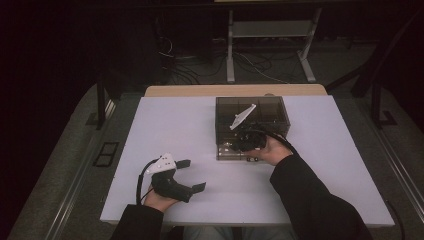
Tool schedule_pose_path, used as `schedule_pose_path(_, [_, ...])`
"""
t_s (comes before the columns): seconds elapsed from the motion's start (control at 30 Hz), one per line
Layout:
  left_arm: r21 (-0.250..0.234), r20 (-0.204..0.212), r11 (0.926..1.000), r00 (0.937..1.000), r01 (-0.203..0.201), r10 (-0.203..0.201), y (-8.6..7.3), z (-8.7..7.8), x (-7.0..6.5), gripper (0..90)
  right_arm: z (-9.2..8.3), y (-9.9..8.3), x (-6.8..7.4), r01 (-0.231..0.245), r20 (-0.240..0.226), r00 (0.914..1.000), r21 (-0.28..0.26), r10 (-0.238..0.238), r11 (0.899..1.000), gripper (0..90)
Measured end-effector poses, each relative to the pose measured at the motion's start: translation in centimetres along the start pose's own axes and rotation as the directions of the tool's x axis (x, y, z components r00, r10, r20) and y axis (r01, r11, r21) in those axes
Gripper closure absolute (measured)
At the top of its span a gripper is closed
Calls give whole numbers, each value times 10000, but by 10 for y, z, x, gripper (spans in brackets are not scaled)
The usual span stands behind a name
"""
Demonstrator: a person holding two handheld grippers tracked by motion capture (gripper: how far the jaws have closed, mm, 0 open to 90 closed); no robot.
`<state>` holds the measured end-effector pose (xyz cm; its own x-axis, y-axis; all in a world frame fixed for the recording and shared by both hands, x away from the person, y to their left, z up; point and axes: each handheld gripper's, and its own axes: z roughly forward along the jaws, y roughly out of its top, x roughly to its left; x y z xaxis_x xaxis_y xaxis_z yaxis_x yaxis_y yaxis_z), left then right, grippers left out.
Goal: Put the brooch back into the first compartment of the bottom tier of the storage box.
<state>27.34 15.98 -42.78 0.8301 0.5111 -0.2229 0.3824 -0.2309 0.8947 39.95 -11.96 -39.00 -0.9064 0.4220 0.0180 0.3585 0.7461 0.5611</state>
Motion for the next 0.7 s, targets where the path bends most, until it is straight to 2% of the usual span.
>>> schedule_pose_path(0.7, [43, 26, 10000, 10000, -58, 57, 0, 0, 0, 0, 17, -1, -9, -387, 55, 9992, -98, 388, 9992, 783])
